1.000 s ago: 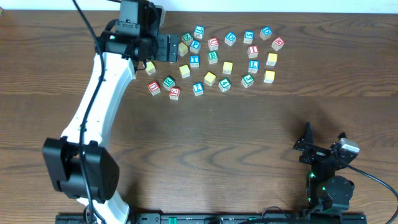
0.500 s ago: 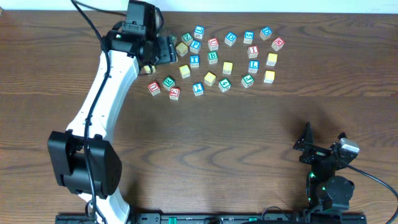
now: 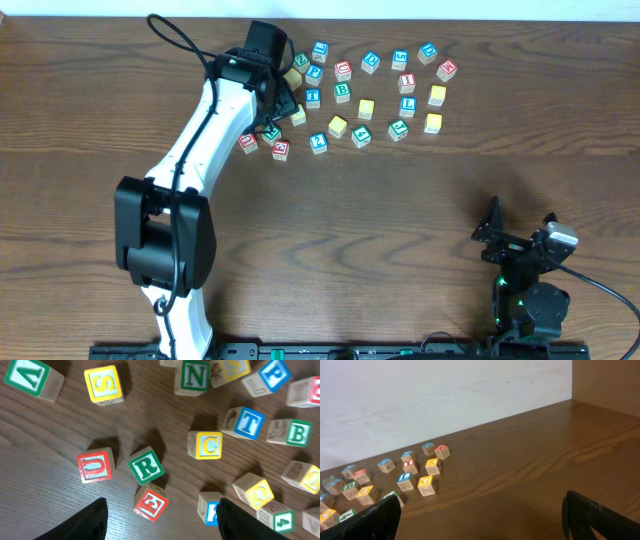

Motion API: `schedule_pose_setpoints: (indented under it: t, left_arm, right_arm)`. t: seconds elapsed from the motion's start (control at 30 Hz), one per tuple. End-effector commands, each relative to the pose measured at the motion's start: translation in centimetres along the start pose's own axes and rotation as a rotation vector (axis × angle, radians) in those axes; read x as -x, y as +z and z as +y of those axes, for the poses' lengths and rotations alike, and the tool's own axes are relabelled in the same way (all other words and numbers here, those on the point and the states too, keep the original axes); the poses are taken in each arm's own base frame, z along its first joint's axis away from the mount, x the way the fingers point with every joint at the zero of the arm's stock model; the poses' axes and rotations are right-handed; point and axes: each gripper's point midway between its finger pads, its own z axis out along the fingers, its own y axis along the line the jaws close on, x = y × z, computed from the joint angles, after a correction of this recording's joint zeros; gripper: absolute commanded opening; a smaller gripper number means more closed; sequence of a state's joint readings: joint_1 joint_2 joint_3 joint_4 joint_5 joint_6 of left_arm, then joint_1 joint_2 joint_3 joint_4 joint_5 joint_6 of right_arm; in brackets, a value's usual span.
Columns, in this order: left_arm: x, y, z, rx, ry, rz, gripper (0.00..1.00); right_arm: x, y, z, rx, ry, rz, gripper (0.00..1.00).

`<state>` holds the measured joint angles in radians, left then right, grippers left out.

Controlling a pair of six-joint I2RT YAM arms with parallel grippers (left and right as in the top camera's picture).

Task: Spell out ROBOT
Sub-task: 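Reach the left gripper into the pile and grasp the green R block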

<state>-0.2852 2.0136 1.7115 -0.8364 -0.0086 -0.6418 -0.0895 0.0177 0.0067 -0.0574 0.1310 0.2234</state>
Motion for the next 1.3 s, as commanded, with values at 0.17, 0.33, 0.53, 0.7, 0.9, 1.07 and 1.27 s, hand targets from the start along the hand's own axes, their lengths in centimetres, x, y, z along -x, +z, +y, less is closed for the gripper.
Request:
schedule_pose_setpoints:
  t: [0.17,0.33,0.53,0.7,0.9,1.07,1.27]
  left_arm:
    - [-1.3,6.0,1.1,0.088,-0.072,0.052,0.65]
    - [-1.4,7.7,1.1,0.091,-0.071,0.055,0.63]
    - [-1.7,8.7,1.3,0.102,-0.081,0.066,0.55]
    - [-1.9,8.8,1.4,0.108,-0.08,0.072,0.46]
    - [-2.3,9.6,1.7,0.122,-0.079,0.087,0.47]
    - [-2.3,9.6,1.7,0.12,-0.046,0.088,0.4]
    - [-2.1,9.6,1.5,0.112,-0.001,0.084,0.26]
  right_arm:
    - [0.0,0.0,-0.1,-0.007,0.007,-0.002,0.99]
    - [0.0,0.0,-0.1,-0.007,0.007,-0.002,0.99]
    - [0.0,0.0,-0.1,-0.007,0.007,-0.002,0.99]
    - [0.0,0.0,-0.1,-0.007,0.007,-0.002,0.99]
    - [0.0,0.0,-0.1,-0.007,0.007,-0.002,0.99]
    - [0.0,0.0,-0.1,-0.007,0.007,-0.002,0.99]
    - [0.0,0.0,-0.1,-0.007,0.007,-0.002,0.99]
